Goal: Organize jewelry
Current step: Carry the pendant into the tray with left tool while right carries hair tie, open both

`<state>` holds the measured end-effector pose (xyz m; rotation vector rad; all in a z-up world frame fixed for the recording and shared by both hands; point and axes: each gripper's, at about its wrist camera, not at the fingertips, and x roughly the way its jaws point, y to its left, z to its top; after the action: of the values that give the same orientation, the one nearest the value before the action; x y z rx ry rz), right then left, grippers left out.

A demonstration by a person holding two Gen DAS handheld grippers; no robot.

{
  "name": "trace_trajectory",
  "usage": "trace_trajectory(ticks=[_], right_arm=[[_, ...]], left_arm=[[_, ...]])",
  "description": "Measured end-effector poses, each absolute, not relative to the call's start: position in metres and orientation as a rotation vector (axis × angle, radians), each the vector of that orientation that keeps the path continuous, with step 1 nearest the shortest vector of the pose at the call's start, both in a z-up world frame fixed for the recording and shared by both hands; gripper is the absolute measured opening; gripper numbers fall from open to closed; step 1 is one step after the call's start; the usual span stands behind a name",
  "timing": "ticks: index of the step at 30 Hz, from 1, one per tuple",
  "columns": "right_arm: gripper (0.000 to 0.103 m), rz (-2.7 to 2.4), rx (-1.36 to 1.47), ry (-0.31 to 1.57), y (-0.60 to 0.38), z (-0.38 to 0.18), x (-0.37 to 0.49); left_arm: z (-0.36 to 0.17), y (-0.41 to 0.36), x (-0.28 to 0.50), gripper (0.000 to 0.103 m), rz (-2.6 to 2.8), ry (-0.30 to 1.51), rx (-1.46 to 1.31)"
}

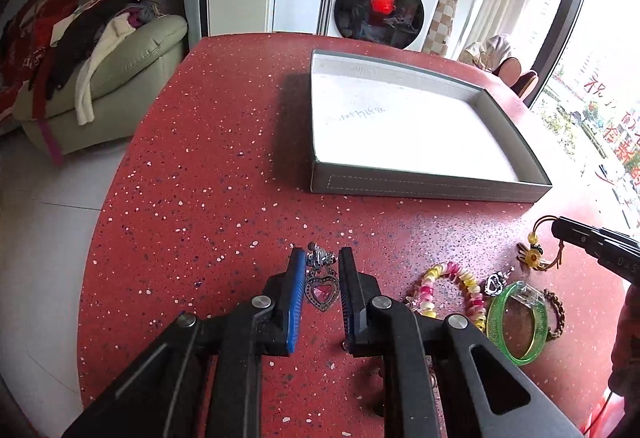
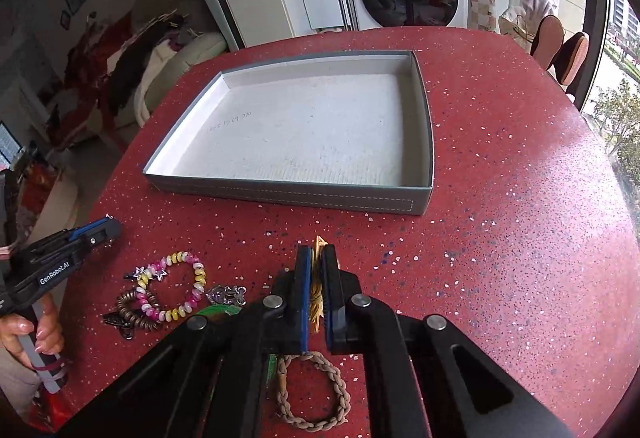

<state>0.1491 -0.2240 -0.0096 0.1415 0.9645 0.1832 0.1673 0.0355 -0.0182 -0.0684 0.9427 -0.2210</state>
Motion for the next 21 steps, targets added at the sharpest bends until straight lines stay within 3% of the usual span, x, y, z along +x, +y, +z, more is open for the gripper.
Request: trace_trajectory(ticks=[10, 21], right_arm=[[0.006, 0.234, 0.22, 0.9, -0.232, 0.028, 0.172], [0.006, 0.26, 0.29, 0.904, -0.235, 0.039, 0.258]], left_arm=[[0.027, 0.024, 0.184, 0.035, -0.3, 0.888, -0.079], [0.057, -0.02, 0.274, 0.035, -0.318, 0.858, -0.067]])
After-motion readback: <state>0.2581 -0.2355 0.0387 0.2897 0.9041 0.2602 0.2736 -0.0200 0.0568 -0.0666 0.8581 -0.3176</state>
